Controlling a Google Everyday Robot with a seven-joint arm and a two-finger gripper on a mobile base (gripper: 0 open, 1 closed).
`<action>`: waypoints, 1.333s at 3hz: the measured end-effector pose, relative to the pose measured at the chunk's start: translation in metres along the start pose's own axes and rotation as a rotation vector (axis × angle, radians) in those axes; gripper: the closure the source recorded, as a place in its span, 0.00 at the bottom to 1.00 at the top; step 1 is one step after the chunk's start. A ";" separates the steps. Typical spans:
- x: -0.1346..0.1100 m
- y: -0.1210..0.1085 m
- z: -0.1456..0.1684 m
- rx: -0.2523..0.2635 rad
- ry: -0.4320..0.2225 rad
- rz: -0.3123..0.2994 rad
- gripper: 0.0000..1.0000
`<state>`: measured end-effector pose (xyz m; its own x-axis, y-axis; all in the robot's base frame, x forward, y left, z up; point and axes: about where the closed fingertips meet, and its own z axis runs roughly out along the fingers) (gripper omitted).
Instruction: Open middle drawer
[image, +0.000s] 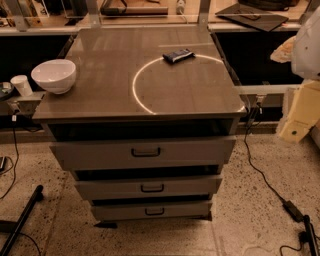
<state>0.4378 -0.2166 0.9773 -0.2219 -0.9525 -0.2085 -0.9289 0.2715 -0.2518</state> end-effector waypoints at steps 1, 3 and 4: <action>0.000 0.000 -0.001 0.004 -0.001 0.001 0.00; 0.023 0.021 0.013 0.049 0.030 0.035 0.00; 0.036 0.028 0.021 0.052 0.053 0.059 0.00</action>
Offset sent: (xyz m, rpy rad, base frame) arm -0.0185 -0.0071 -0.0144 -0.0259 -0.0488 -0.0184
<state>0.4099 -0.2403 0.9432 -0.2928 -0.9401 -0.1745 -0.8975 0.3332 -0.2890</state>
